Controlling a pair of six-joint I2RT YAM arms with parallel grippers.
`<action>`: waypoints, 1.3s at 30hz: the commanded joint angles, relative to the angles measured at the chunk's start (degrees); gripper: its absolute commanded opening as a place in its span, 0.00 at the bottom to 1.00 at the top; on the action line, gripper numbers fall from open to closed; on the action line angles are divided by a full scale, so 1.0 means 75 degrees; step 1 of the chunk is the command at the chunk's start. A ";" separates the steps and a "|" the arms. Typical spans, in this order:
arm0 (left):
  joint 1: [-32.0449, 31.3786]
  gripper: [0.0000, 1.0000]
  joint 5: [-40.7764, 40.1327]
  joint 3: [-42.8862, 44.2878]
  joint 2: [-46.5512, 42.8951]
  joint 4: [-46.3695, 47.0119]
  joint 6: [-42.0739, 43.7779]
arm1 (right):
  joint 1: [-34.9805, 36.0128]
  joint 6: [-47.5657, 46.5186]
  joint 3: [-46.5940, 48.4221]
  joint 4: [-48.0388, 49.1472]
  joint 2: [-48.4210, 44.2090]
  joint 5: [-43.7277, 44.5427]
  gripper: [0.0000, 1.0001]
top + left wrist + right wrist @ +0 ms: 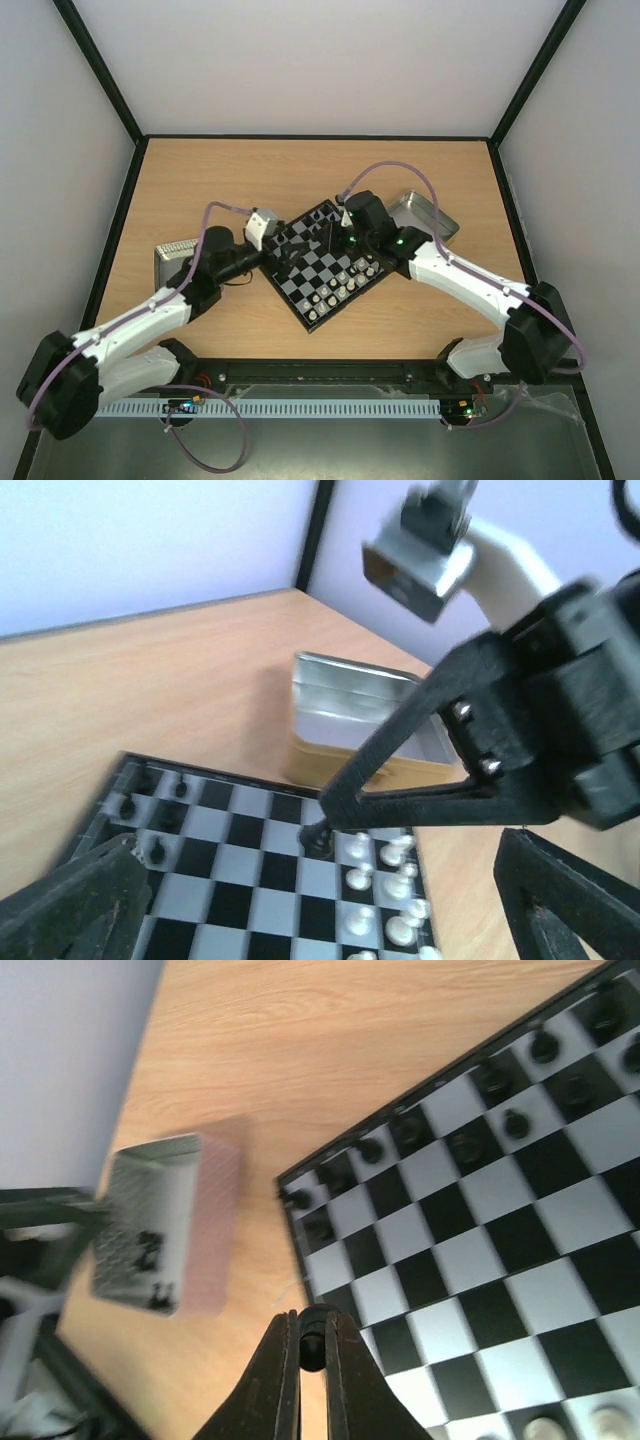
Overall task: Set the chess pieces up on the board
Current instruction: Place the chess piece on the chessboard.
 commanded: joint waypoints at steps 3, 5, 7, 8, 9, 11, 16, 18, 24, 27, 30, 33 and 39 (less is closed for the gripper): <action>0.0041 0.99 -0.3213 -0.0136 -0.1795 -0.1408 -0.1365 | 0.0082 -0.0979 0.0208 -0.0089 0.0883 0.2165 0.02; 0.0114 1.00 -0.4189 0.0020 -0.2305 -0.2063 -0.1530 | 0.0191 -0.1159 0.0347 -0.0127 0.1182 0.2453 0.02; 0.0246 0.99 -0.4736 0.0209 -0.2686 -0.2665 -0.1687 | 0.0300 -0.1242 0.0461 -0.0125 0.1459 0.2633 0.02; 0.0342 0.99 -0.4894 0.0330 -0.2840 -0.2931 -0.1746 | 0.0363 -0.1253 0.0522 -0.0123 0.1586 0.2696 0.02; 0.0446 0.99 -0.4981 0.0470 -0.2972 -0.3222 -0.1811 | 0.0414 -0.1255 0.0575 -0.0117 0.1721 0.2773 0.02; 0.0673 0.99 -0.5010 0.0735 -0.3175 -0.3708 -0.1864 | 0.0558 -0.1304 0.0738 -0.0165 0.1993 0.2944 0.02; 0.1181 0.99 -0.4829 0.1151 -0.3455 -0.4484 -0.1671 | 0.0878 -0.1424 0.1417 -0.0456 0.2937 0.3208 0.03; 0.1271 0.99 -0.4692 0.1143 -0.3509 -0.4576 -0.1510 | 0.0950 -0.1459 0.1753 -0.0579 0.3302 0.3238 0.03; 0.1427 0.99 -0.4490 0.1006 -0.3478 -0.4624 -0.1332 | 0.1018 -0.1381 0.2808 -0.1225 0.4293 0.3410 0.04; 0.1478 0.99 -0.4405 0.0994 -0.3414 -0.4658 -0.1356 | 0.1017 -0.1327 0.3161 -0.1436 0.4650 0.3568 0.04; 0.1516 0.99 -0.4368 0.0990 -0.3396 -0.4671 -0.1333 | 0.1022 -0.1306 0.3362 -0.1501 0.4948 0.3672 0.04; 0.1542 0.99 -0.4332 0.0979 -0.3348 -0.4664 -0.1303 | 0.1020 -0.1222 0.3552 -0.1552 0.5202 0.3737 0.04; 0.1596 0.99 -0.4235 0.0939 -0.3221 -0.4607 -0.1329 | 0.1017 -0.1057 0.3812 -0.1629 0.5608 0.3701 0.05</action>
